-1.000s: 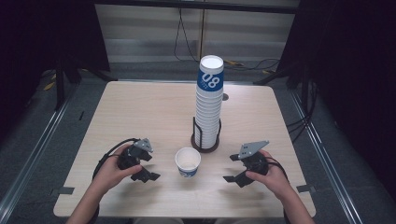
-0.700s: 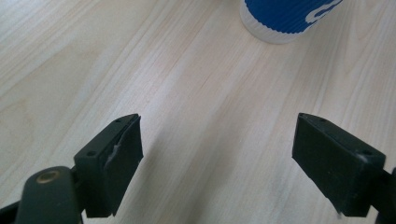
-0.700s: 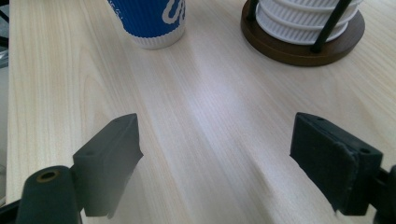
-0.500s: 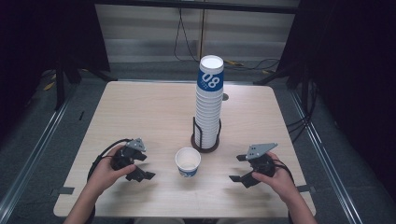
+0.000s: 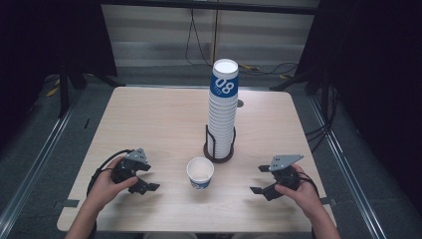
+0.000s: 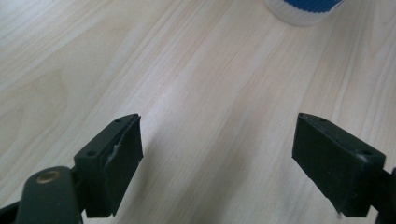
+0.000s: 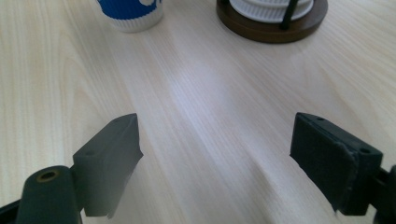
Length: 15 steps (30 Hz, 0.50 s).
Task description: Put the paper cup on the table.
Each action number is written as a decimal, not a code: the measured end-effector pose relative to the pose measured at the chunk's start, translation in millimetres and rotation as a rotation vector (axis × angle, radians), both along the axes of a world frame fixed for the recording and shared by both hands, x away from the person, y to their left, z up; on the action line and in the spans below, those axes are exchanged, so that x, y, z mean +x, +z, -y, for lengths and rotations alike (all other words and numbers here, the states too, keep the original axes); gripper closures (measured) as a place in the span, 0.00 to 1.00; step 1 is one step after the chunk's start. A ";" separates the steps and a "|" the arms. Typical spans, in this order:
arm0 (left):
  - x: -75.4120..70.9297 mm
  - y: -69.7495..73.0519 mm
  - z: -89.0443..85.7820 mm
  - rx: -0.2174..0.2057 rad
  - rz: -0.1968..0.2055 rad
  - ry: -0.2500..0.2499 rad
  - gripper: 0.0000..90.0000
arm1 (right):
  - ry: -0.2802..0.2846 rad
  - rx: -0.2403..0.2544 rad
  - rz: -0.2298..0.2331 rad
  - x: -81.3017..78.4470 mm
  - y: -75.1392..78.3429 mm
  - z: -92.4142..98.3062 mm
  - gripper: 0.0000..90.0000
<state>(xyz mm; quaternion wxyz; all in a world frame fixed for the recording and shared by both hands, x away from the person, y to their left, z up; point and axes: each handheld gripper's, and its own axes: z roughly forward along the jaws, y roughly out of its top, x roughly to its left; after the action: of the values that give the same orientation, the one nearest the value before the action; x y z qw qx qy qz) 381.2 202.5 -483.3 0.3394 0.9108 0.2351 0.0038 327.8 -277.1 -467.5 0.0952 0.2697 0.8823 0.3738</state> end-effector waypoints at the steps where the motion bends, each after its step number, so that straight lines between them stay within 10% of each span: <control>1: -0.1 -0.7 -2.0 -0.001 -0.001 0.002 0.18 | -0.006 -0.002 0.000 0.4 -1.4 1.5 0.17; 15: 0.9 -12.8 -19.6 0.015 0.037 0.022 0.18 | -0.054 -0.003 0.005 4.3 -11.5 15.5 0.17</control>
<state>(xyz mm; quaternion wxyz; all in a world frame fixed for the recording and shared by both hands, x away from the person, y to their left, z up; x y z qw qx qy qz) 382.1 222.1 -496.2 0.3370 0.9104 0.2385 0.0262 332.1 -292.6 -479.0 0.1080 0.2921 0.8752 0.3703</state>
